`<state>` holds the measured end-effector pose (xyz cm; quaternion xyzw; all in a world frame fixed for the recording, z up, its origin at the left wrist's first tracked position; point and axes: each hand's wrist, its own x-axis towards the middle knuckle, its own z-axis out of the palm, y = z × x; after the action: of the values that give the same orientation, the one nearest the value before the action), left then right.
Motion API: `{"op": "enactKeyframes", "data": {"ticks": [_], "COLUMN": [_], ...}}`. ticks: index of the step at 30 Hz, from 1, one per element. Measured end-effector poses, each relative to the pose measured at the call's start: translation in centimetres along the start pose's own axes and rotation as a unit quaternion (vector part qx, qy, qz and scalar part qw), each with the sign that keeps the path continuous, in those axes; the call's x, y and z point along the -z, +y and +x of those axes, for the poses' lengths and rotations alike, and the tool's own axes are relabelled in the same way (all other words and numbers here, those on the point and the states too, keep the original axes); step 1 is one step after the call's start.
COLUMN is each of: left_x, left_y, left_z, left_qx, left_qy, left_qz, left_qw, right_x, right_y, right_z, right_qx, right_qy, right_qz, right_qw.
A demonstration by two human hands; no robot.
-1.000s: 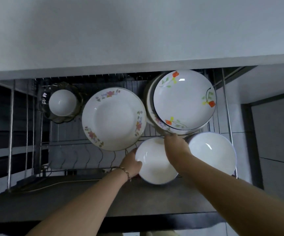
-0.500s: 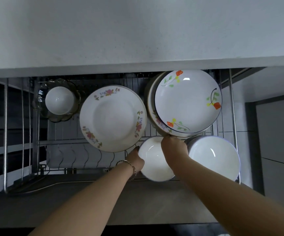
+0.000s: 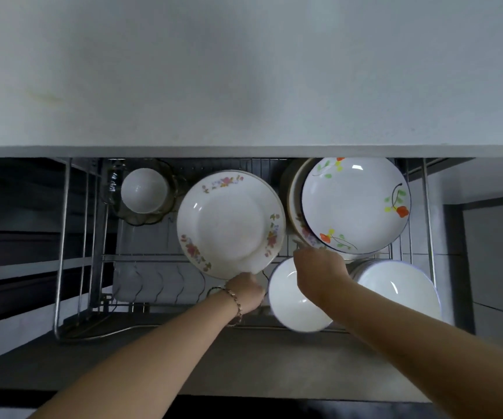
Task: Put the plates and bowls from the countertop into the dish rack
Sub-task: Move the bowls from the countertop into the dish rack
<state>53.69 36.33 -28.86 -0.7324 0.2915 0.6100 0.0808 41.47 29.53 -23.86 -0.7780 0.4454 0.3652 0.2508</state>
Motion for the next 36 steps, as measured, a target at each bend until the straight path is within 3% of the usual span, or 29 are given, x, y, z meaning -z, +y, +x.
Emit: {"op": "enactKeyframes", "data": {"ticks": [6, 11, 15, 19, 21, 24, 31, 36], "left_x": [12.7, 24.4, 32.8, 39.8, 42.3, 44.3, 45.0, 43.7], "left_y": [-1.5, -1.6, -1.0, -0.4, -0.4, -0.8, -2.5, -1.6], "left_z": [-5.9, -10.9, -13.3, -13.0, -11.8, -10.2, -7.7, -8.8], "left_qx": [-0.087, -0.135, -0.184, -0.210, -0.199, -0.181, -0.157, -0.167], "left_qy": [0.145, 0.253, 0.271, 0.289, 0.307, 0.289, 0.283, 0.224], "left_qz": [-0.149, -0.176, -0.201, -0.225, -0.242, -0.247, -0.236, -0.418], "left_qw": [0.974, 0.942, 0.923, 0.906, 0.899, 0.907, 0.916, 0.864], "right_x": [8.4, 19.6, 28.6, 36.1, 38.6, 40.5, 40.9, 37.6], "right_y": [-4.6, -10.1, -15.0, -19.9, -21.8, -23.8, -26.9, -26.0], "right_z": [-1.5, -2.6, -1.1, 2.2, 4.8, 9.0, 14.5, 13.3], "right_qx": [0.005, 0.049, 0.045, 0.007, -0.021, -0.031, 0.018, 0.010], "right_qy": [0.037, 0.146, 0.200, 0.153, 0.110, 0.037, 0.082, 0.125], "right_qz": [0.150, 0.261, 0.407, 0.573, 0.660, 0.783, 0.811, 0.821], "right_qw": [0.988, 0.953, 0.890, 0.805, 0.743, 0.620, 0.579, 0.557]}}
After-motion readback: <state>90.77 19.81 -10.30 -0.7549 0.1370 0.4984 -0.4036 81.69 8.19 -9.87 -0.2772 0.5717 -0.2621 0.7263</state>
